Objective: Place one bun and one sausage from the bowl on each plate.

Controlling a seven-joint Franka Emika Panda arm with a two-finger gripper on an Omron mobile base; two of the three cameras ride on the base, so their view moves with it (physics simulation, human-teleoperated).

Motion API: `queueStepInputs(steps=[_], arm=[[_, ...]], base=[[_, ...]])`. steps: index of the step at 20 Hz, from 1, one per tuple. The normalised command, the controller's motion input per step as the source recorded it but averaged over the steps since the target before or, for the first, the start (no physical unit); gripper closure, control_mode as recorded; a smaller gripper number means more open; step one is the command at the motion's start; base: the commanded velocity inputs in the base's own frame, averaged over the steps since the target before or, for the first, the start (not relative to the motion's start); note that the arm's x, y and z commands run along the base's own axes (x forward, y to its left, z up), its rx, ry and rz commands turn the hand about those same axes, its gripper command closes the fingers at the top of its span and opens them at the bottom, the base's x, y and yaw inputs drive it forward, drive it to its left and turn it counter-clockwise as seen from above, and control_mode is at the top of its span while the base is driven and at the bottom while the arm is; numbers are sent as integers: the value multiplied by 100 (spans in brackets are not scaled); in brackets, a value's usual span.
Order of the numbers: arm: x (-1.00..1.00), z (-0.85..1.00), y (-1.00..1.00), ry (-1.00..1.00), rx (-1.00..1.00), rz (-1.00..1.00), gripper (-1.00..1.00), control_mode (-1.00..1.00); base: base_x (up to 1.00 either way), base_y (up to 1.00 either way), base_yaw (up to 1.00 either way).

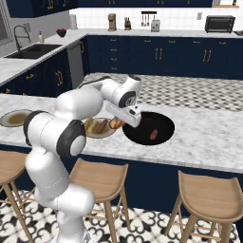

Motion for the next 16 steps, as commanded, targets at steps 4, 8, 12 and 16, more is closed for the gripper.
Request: queueStepInputs(steps=[4,8,12,16], arm=[[-32,0,39,-18,-17,43,100,-100],[-69,0,55,-17,-21,32,100,-100],[-78,8,19,-13,-15,7,100,-100],[-43,26,0,-5,-4,0,100,-100]], base=[[0,0,0],[0,0,0],[0,0,0],[0,0,0]])
